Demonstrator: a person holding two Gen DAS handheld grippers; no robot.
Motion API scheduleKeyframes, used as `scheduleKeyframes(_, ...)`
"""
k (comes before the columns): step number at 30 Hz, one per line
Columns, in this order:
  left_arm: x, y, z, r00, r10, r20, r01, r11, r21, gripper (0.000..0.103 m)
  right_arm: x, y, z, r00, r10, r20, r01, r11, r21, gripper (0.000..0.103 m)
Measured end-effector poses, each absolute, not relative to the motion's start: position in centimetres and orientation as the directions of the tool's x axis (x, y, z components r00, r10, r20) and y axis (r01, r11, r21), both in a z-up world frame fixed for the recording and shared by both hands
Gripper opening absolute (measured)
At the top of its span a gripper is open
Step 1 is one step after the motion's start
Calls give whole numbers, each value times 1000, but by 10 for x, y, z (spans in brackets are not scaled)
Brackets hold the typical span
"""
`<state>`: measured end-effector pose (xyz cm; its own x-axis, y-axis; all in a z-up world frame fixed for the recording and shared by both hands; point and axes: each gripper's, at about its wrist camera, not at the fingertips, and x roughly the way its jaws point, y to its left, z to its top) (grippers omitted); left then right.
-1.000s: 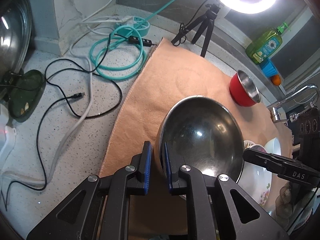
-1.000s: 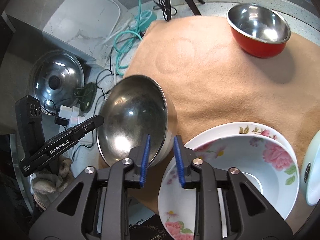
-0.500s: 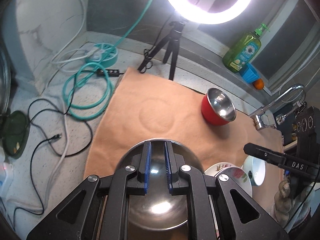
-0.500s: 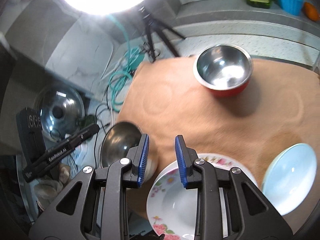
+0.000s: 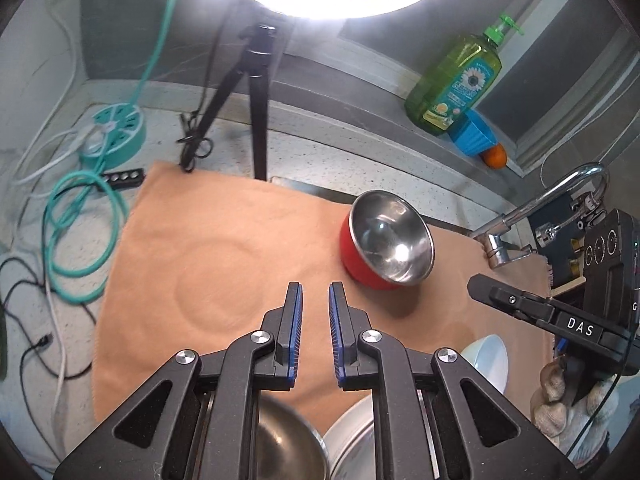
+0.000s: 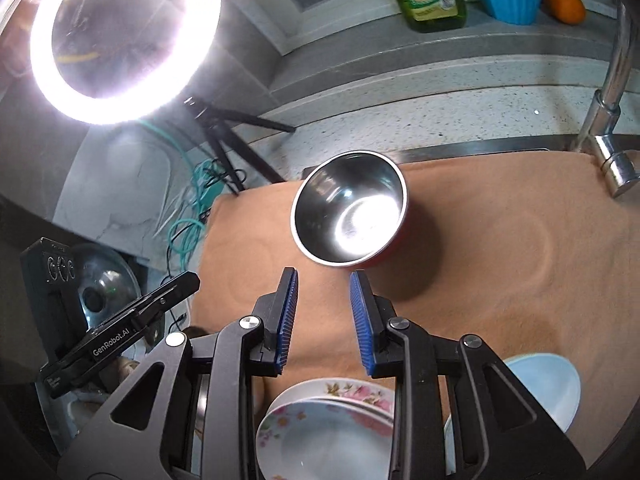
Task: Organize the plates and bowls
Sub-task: 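Move the right gripper to the red bowl and grasp its rim, then lift the red bowl and carry it over the large steel bowl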
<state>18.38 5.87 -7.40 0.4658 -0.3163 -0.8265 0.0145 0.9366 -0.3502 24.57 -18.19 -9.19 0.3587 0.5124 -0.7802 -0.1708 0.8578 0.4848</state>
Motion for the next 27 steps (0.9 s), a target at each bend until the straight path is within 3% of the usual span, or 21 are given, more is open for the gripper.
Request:
scheduleKeyframes(12, 238, 23, -100, 386, -327, -863, 47, 941, -335, 12, 284, -202, -124, 344, 483, -805, -57, 867, 496, 28)
scheduleKeyframes(27, 264, 11, -120, 342, -313, -886, 45, 947, -318, 12, 307, -199, -141, 320, 462, -827, -38, 879, 476, 28)
